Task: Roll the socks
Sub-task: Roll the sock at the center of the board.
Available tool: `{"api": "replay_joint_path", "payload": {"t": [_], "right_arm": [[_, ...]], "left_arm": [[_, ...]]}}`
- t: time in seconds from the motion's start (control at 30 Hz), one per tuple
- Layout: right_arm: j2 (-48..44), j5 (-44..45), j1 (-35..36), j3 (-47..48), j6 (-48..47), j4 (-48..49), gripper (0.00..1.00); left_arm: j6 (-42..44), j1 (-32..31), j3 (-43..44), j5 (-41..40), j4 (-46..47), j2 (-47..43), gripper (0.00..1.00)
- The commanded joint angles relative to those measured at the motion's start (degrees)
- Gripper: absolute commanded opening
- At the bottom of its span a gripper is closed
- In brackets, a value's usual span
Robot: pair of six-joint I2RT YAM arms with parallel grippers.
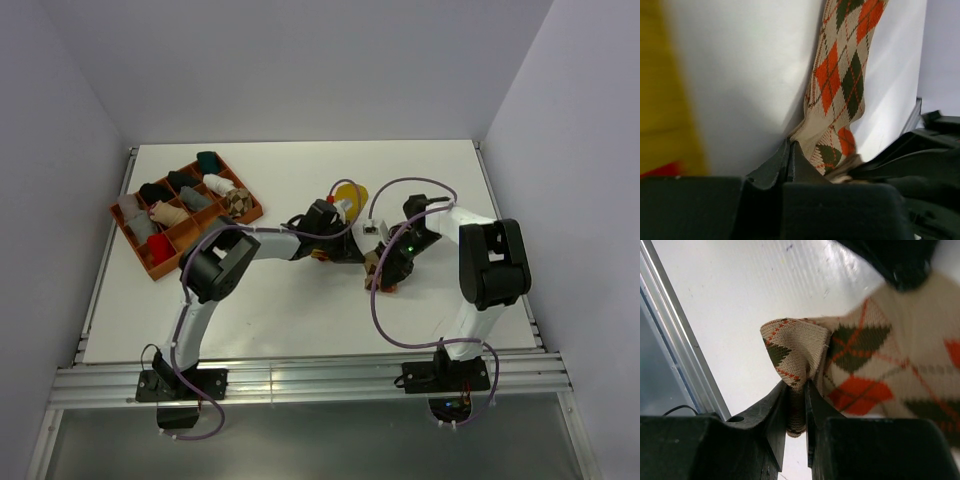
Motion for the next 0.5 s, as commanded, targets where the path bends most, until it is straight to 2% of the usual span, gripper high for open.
{"api": "replay_joint_path", "payload": {"t": [0.0,0.27,0.47], "right_arm": [[1.20,0.05,-0.04,5.02,-0.47,-2.64,0.19],[5.16,-2.85,1.89,12.32,-2.58,-9.94,0.19],[13.76,-5.13,2.60,15.49,-7.76,-20.65,0.20]], "left_arm": [[0.09,2.92,-3.99,-6.63,-2.96,-3.08,0.00],[-0.70,6.96,-9.79,-10.77,-3.66,-9.76,0.00],[0.35,7.31,-9.88,-10.33,-4.80,-10.22,0.00]]}}
